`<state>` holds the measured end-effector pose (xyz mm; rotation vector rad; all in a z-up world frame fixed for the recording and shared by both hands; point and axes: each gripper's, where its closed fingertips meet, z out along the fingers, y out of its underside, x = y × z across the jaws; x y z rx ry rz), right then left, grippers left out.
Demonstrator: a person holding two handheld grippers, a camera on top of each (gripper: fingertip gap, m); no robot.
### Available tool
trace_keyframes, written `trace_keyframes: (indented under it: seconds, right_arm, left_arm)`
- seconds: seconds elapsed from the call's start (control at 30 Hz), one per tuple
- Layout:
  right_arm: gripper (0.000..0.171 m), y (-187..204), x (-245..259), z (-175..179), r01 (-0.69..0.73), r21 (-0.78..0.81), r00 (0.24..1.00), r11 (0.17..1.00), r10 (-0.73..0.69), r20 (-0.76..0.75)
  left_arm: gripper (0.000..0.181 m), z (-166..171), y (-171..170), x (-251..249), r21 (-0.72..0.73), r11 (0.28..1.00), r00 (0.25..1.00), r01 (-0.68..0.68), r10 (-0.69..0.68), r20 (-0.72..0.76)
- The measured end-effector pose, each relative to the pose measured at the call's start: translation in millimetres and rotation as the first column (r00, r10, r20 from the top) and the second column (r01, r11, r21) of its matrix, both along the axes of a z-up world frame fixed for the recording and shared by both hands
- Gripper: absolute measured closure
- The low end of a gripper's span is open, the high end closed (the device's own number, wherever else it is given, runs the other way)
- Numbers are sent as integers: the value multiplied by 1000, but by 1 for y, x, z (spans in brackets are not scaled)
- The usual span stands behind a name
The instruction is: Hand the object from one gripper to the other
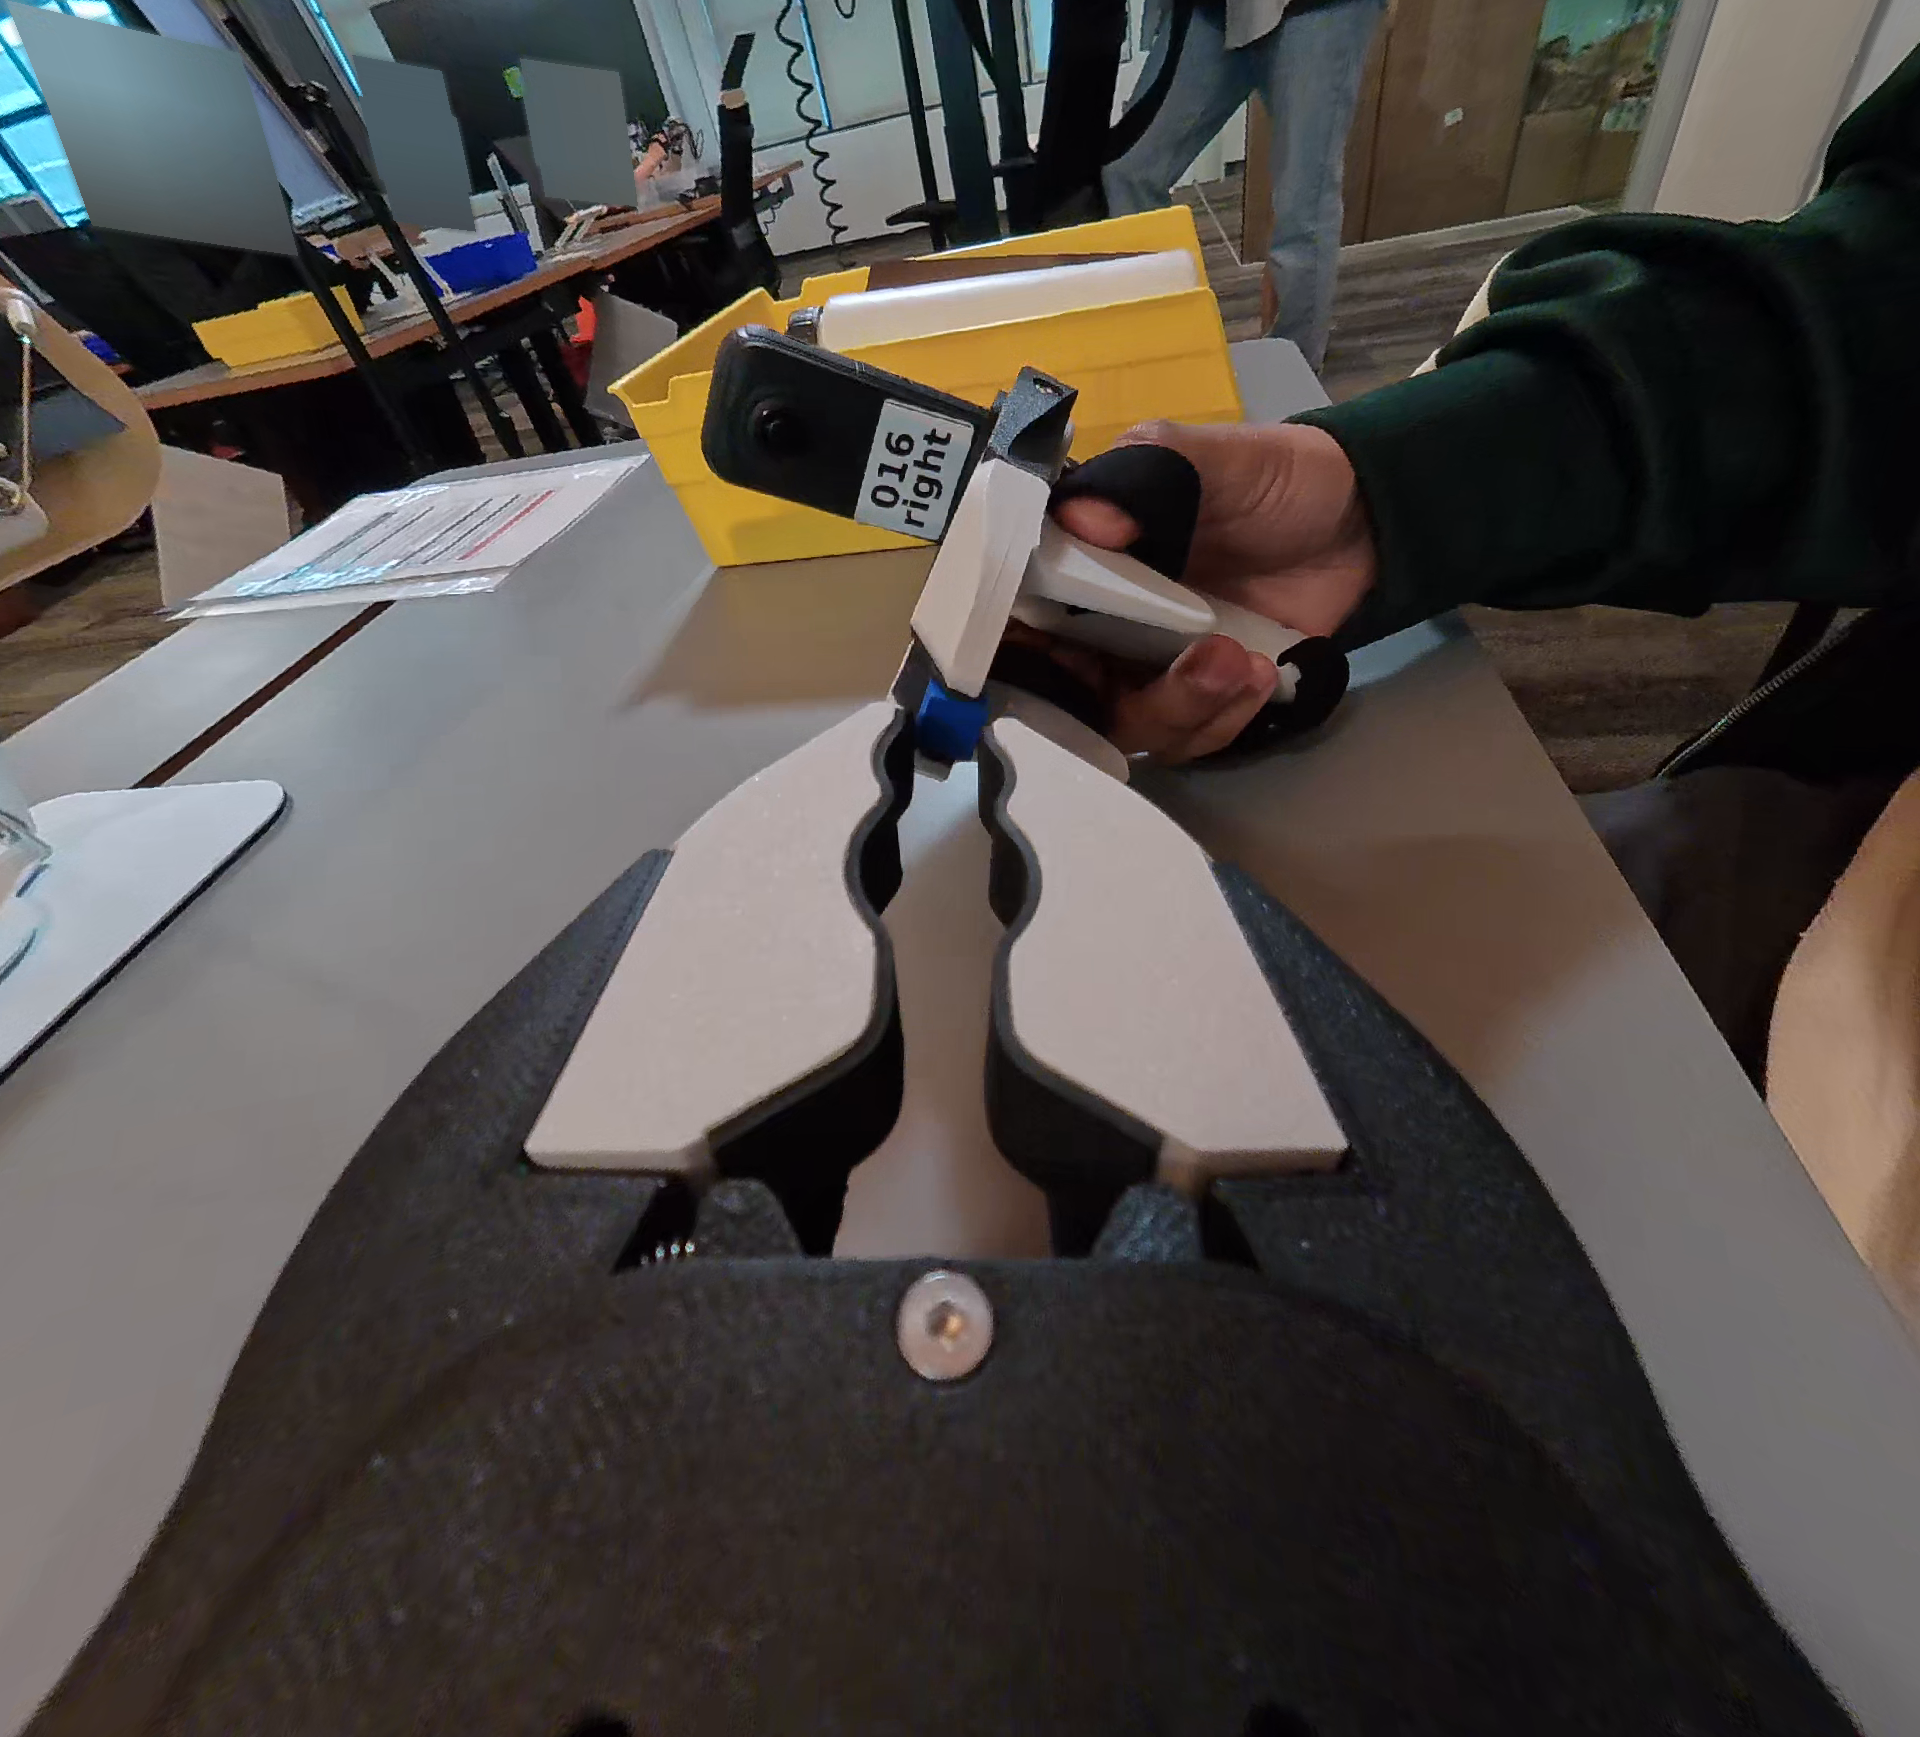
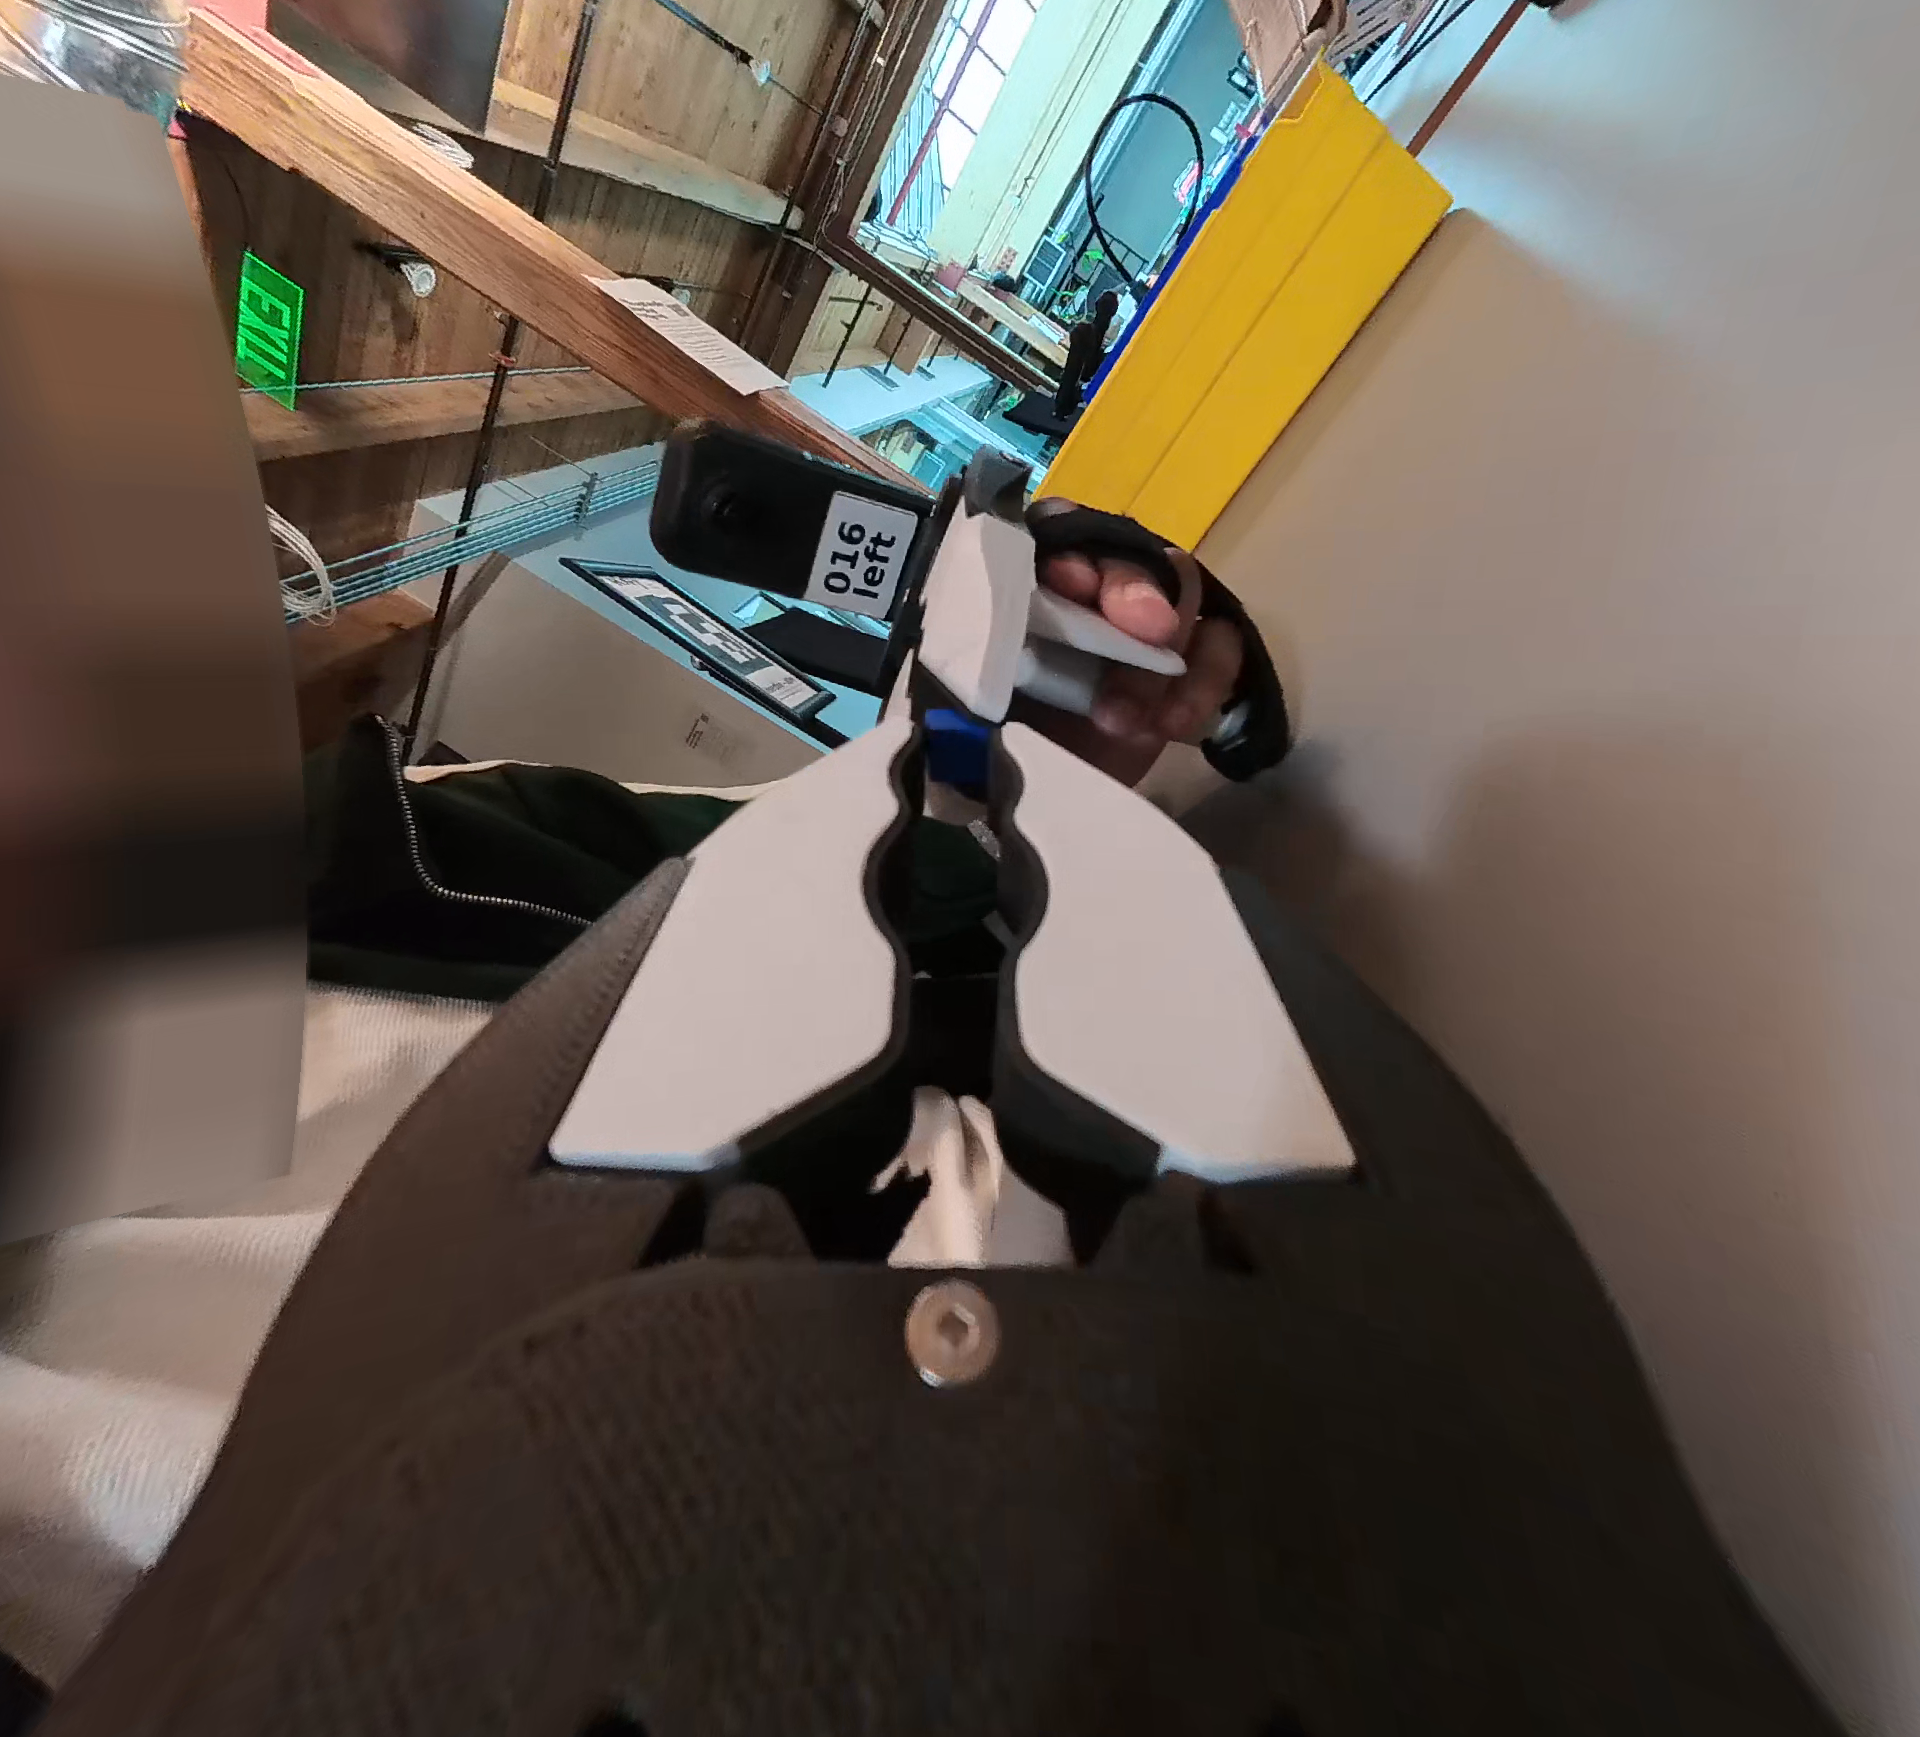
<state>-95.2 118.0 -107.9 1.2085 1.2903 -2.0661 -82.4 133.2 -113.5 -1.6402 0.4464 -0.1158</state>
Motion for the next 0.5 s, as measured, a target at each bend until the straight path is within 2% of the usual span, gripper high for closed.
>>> trace_keyframes:
  seconds: [0.2, 0.4, 0.5]
  right_arm:
    - [160, 0, 0, 0, 11, 41, 1000, 999, -10, -15]
    - [161, 6, -3, 4, 70, 68, 996, 995, -66, -51]
    - [161, 11, -7, 4, 154, 165, 984, 974, -135, -119]
  left_arm:
    - [171, 0, 0, 0, 4, 1000, 1000, -11, 12, -11]
    - [148, 1, 3, -7, -2, 999, 998, -50, 50, 44]
    - [143, 4, 3, -12, 3, 998, 992, -61, 60, 111]
